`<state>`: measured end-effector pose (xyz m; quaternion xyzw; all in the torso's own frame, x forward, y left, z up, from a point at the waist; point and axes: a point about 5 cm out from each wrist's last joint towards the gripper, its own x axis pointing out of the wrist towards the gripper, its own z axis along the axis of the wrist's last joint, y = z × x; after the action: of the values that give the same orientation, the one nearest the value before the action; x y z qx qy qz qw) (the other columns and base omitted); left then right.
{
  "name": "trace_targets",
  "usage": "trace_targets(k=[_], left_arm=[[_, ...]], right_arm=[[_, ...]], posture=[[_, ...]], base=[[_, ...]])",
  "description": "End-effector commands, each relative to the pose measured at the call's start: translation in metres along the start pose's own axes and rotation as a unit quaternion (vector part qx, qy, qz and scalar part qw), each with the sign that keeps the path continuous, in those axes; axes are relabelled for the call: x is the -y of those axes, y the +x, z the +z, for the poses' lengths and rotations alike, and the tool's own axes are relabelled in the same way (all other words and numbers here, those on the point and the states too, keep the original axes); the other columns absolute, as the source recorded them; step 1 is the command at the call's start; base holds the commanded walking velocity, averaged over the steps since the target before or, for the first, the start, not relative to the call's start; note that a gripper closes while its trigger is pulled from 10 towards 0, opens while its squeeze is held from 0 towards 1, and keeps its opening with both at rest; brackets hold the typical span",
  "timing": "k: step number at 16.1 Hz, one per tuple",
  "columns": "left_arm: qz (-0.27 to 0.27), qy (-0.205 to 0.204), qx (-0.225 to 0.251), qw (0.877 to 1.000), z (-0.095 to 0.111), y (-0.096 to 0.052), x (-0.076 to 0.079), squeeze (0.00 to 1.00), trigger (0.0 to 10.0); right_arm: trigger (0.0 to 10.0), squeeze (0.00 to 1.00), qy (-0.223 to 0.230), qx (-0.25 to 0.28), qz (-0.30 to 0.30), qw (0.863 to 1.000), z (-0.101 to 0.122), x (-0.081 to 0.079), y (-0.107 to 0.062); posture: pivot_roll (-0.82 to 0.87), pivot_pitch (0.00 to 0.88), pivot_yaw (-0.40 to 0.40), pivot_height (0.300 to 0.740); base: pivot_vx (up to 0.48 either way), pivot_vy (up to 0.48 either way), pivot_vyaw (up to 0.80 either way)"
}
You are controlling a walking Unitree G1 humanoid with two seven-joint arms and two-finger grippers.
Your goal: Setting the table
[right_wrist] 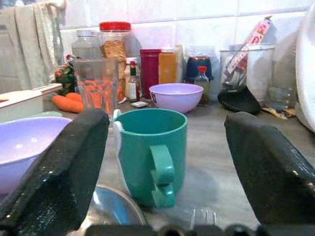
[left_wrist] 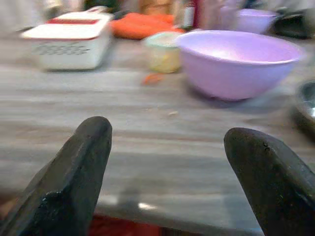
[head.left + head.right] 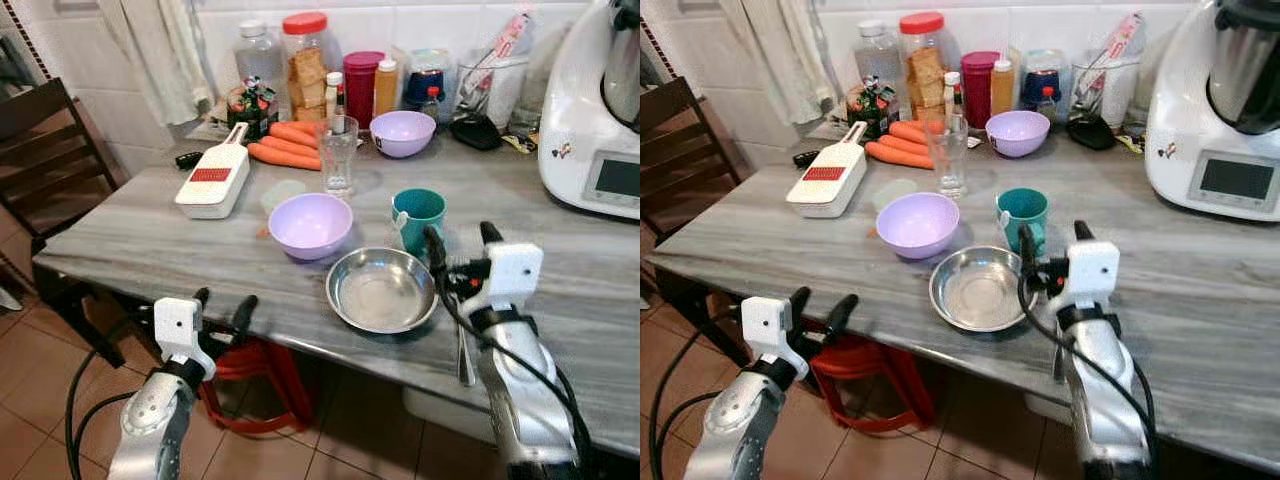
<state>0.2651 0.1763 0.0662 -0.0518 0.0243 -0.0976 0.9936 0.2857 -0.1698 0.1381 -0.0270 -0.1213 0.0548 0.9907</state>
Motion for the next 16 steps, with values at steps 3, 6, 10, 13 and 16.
trace_targets(k=[3,6,10,13,16], left_arm=[[0.056,0.024,-0.010,0.998,0.003,0.006,-0.009,0.00,10.0],[0.064,0.023,-0.001,0.998,0.007,0.010,-0.007,0.00,10.0],[0.090,0.029,-0.001,0.996,0.006,0.011,-0.007,0.00,10.0],[0.120,0.047,0.005,0.992,0.009,0.012,-0.016,0.00,10.0],[0.134,0.051,0.008,0.990,0.011,0.013,-0.018,0.00,10.0]], right_arm=[[10.0,0.90,-0.004,0.000,0.034,0.999,0.006,-0.020,-0.004],[10.0,0.78,-0.010,-0.001,0.040,0.999,0.008,-0.024,-0.002],[10.0,0.68,-0.014,-0.004,0.049,0.999,0.009,-0.026,-0.001],[10.0,0.49,-0.016,-0.001,0.058,0.998,0.011,-0.030,0.001],[10.0,0.49,-0.018,-0.001,0.063,0.998,0.011,-0.033,0.000]], posture=[[-0.04,0.000,0.117,0.740],[-0.04,0.000,0.115,0.740],[-0.03,0.000,0.110,0.740],[-0.03,0.000,0.107,0.740],[-0.03,0.000,0.109,0.740]], base=[[0.000,0.000,0.80],[0.000,0.000,0.80],[0.000,0.000,0.80],[0.000,0.000,0.80],[0.000,0.000,0.80]])
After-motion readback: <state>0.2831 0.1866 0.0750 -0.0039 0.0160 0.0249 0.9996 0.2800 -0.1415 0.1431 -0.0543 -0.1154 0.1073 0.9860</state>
